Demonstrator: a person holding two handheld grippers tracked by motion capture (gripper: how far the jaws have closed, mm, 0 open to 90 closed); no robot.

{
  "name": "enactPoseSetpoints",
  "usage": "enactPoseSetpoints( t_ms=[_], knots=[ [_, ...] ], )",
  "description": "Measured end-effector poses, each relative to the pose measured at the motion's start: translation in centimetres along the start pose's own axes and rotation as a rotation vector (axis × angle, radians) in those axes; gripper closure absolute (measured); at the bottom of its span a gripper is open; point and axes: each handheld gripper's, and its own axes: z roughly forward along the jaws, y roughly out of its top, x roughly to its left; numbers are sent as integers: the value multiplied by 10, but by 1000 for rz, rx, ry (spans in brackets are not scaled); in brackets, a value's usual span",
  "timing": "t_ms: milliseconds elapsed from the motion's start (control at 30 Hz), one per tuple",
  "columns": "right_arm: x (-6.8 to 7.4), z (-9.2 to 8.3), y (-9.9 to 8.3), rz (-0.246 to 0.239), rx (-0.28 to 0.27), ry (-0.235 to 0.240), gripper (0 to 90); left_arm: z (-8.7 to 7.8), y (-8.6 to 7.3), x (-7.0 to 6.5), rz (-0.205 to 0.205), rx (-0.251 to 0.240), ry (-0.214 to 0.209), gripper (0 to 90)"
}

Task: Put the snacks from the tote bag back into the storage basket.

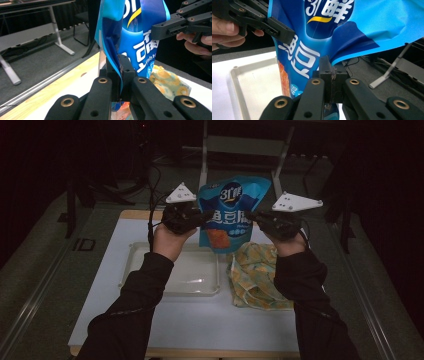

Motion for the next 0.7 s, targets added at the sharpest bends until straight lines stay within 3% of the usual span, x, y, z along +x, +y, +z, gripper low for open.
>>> enactPoseSetpoints(
  t_ms=[600, 700],
  knots=[
    [27, 32, 15, -27, -9, 49, 896, -38, -15, 15, -28, -6, 55, 900],
    [33, 40, 19, -29, -16, 64, 896, -51, -19, 19, -32, -6, 71, 900]
  ],
)
